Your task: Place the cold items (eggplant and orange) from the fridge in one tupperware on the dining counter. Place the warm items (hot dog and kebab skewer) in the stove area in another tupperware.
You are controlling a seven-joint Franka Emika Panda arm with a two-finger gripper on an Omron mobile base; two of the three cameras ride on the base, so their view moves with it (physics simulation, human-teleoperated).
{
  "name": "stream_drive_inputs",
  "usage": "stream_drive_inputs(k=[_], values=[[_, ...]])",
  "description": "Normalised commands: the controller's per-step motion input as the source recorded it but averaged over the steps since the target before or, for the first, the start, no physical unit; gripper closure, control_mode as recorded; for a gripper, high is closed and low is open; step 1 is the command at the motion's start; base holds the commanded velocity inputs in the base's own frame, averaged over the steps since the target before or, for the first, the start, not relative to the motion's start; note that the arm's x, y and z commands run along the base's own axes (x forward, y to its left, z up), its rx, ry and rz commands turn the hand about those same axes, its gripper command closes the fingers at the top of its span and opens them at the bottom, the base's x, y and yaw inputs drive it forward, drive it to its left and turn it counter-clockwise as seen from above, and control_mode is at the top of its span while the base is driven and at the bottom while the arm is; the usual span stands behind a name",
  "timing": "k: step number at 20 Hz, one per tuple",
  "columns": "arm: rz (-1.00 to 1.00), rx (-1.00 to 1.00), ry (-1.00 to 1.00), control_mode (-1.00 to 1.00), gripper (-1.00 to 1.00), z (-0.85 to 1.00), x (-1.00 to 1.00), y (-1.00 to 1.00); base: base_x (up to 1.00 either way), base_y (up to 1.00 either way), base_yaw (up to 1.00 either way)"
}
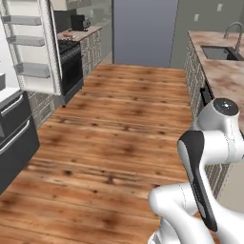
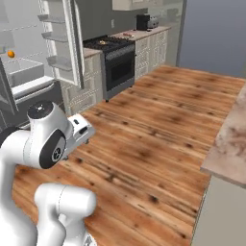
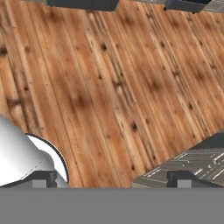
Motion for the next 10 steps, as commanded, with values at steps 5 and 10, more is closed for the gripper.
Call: stream_drive_inputs(k=[5, 10], values=[[0.0, 0.0, 0.0, 1.0, -1.0, 0.0, 0.0, 0.0, 0.85, 0.01, 0.23], [0.0, 0.0, 0.0, 1.0, -1.0, 0.0, 0.0, 0.0, 0.82, 0.09, 0.35]])
